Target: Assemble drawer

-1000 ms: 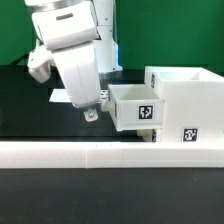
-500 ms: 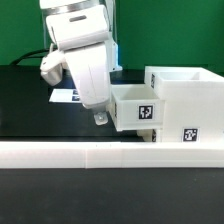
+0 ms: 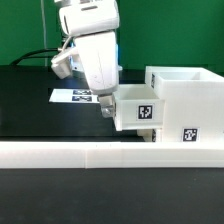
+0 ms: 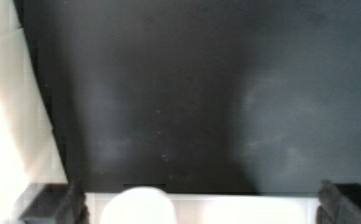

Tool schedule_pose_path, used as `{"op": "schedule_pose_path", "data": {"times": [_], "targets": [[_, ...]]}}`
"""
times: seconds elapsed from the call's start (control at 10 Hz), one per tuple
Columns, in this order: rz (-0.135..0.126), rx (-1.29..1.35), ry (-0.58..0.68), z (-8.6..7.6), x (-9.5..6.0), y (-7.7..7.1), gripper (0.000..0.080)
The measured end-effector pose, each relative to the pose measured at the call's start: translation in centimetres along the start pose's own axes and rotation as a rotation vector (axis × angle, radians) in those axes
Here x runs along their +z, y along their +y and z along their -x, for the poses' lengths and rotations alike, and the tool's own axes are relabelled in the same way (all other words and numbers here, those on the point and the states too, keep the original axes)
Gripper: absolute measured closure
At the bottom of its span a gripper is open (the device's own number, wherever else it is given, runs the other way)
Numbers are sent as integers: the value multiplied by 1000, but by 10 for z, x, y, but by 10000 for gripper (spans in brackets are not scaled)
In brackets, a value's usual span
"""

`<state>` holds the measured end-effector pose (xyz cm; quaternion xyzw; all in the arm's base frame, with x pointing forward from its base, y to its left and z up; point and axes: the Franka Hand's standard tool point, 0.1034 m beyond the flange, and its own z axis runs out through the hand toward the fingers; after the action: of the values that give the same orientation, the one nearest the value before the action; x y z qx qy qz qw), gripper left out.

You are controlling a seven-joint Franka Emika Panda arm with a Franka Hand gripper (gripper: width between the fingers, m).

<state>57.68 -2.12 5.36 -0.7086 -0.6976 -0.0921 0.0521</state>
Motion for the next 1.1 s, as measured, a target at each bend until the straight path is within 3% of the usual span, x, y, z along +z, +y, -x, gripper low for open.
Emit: {"op": "schedule_pose_path", "data": {"times": [0.3,0.6,0.8,1.1], "targets": [[-16,-24,-11,-7,6,3,150],[-12,-31,-10,-7,6,4,150],[-11,-69,-4,-21,7,5,150],[-16,-72,-22,-27,9,6,150]]}}
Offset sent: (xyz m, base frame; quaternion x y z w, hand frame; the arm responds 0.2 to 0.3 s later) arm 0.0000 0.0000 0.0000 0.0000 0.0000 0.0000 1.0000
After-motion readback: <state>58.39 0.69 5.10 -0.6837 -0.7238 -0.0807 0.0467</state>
